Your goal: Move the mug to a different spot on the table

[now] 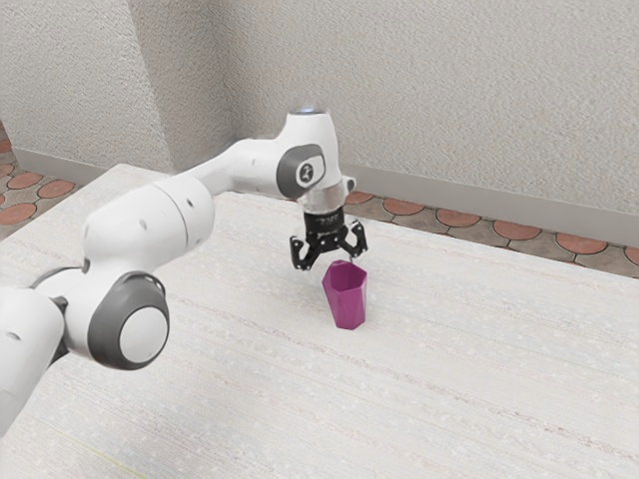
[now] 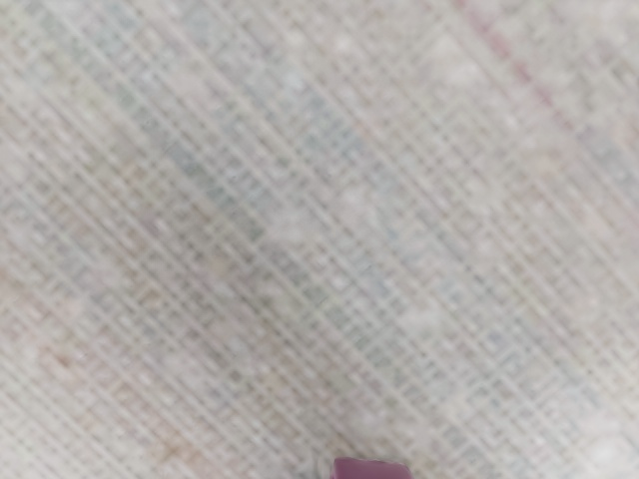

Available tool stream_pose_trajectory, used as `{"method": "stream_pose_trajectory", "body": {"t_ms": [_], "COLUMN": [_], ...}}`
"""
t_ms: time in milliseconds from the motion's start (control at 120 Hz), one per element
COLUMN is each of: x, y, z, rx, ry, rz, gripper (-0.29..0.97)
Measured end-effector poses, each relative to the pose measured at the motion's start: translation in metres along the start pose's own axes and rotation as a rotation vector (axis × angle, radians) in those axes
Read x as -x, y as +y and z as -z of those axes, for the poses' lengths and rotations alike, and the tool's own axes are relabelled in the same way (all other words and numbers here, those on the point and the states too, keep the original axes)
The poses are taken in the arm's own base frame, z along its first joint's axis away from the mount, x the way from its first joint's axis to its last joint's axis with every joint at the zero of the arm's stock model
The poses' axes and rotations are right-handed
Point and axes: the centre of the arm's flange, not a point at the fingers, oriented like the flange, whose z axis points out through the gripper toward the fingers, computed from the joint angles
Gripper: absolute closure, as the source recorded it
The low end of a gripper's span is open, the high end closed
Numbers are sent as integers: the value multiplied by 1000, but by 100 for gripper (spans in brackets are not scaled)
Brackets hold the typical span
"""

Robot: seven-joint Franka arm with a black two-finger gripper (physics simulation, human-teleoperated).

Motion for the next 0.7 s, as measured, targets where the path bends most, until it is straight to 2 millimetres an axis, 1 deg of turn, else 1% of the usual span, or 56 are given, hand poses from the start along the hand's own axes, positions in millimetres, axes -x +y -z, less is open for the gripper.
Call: {"method": "stream_pose_trajectory", "body": {"t_ms": [83, 233, 500, 700], "x": [-1, 0, 3, 3], "y": [0, 0, 2, 1], "z": [-4, -5, -3, -2], "rx": [0, 2, 2, -16], "ry": [-8, -19, -19, 1], "rz": [4, 11, 32, 9], "gripper": [9, 17, 27, 31]}}
